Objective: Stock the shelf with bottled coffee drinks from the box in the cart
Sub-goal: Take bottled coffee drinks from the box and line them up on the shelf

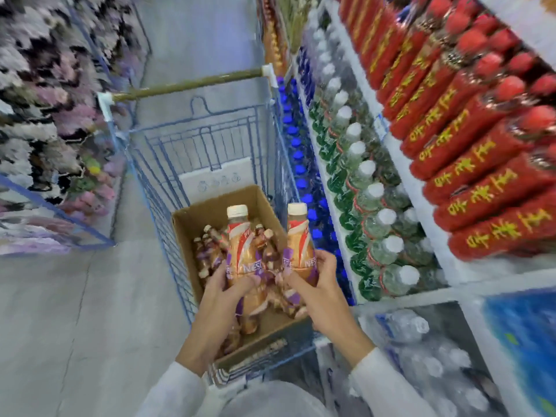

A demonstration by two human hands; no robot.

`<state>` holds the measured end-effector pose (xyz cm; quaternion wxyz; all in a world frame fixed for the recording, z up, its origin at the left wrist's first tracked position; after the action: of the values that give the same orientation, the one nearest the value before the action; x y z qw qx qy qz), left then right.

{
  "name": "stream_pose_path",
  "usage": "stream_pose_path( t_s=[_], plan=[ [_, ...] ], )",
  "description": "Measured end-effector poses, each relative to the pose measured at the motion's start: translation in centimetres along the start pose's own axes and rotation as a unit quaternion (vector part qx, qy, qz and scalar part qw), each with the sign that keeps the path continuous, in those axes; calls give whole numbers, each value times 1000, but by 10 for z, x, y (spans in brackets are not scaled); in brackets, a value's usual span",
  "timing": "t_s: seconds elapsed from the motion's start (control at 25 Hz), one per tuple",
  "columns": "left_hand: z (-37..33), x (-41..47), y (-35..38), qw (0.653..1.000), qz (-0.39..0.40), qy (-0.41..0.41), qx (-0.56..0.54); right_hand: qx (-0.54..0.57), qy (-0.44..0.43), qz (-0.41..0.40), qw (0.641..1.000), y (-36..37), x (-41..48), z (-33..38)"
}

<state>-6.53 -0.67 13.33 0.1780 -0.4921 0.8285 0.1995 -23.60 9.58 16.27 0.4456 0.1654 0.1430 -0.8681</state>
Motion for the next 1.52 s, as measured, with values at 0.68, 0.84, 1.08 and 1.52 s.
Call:
stream_pose_path(
  t_s=[0.68, 0.84, 1.08, 1.52],
  plan=[
    [-11, -211, 330, 841, 510, 86, 159, 157, -147, -440, 872, -220, -324, 1],
    [23, -300, 391, 797, 573, 90, 171, 170, -148, -507, 832, -265, -420, -26],
    [68, -418, 456, 742, 633, 115, 189, 171, -188, -569, 782, -332, -539, -53],
    [11, -549, 594, 695, 662, 250, 127, 93, -226, -613, 751, -459, -627, 2]
  ],
)
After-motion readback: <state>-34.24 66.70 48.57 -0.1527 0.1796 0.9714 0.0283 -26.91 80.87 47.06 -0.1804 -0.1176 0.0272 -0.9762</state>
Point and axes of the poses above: each hand's wrist, its own x-axis towards the middle knuckle, its own y-axis out of the palm, z = x × y, the point moved 9 cm from there along x, towards the middle knuckle, and after that the axes turned 2 degrees about -z, right-handed, at the moved point
